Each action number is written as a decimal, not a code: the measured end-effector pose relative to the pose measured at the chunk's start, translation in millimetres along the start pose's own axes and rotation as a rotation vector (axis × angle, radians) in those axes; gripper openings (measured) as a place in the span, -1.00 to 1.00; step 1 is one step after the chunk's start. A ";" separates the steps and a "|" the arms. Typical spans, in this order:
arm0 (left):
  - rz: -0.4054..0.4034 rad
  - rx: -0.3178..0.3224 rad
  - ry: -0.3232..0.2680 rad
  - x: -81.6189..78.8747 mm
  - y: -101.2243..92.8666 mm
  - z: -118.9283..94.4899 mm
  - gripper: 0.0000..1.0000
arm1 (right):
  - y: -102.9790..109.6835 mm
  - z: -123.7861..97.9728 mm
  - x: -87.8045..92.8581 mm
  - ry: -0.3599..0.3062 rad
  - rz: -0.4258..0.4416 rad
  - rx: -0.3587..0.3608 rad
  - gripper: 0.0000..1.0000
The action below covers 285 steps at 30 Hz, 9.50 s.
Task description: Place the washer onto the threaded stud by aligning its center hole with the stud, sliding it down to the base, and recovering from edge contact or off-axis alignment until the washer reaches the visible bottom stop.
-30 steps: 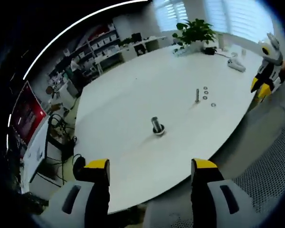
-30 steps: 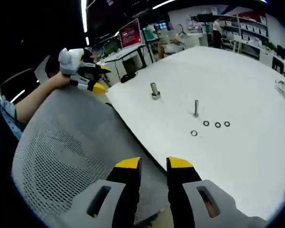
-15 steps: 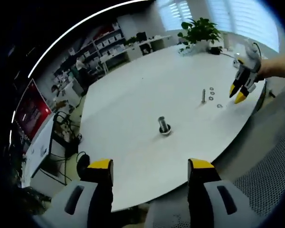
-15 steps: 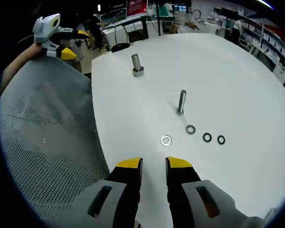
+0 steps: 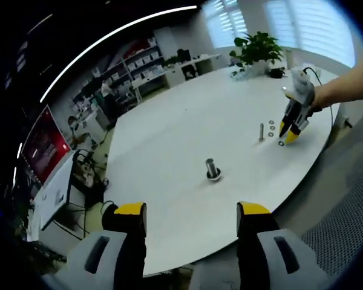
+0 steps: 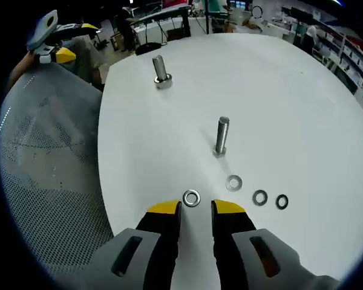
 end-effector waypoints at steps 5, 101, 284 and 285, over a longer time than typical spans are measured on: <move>-0.012 -0.004 -0.008 -0.9 1.3 -1.3 0.14 | 4.4 3.0 -0.9 0.037 -0.090 0.010 -0.55; 0.028 0.017 -0.005 -1.3 -1.1 0.0 0.05 | -24.4 -11.2 -87.8 0.234 -0.379 0.059 -0.74; 0.051 0.021 0.003 -0.8 -1.9 0.8 0.01 | -68.1 -6.0 -12.8 0.227 -0.242 0.026 -0.64; 0.051 0.021 0.007 -0.3 -2.0 1.0 0.01 | -68.2 -5.0 -12.0 0.233 -0.247 0.025 -0.64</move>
Point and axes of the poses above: the point that each gripper's makers call its tool centre point, and the gripper's own axes: z roughly forward along the fingers, y roughly to its left, x roughly out of its underside, the point moved 6 cm from there along -z, roughly backward along the fingers, and after that the axes turned 3 degrees about -x, right-handed, at the moved point
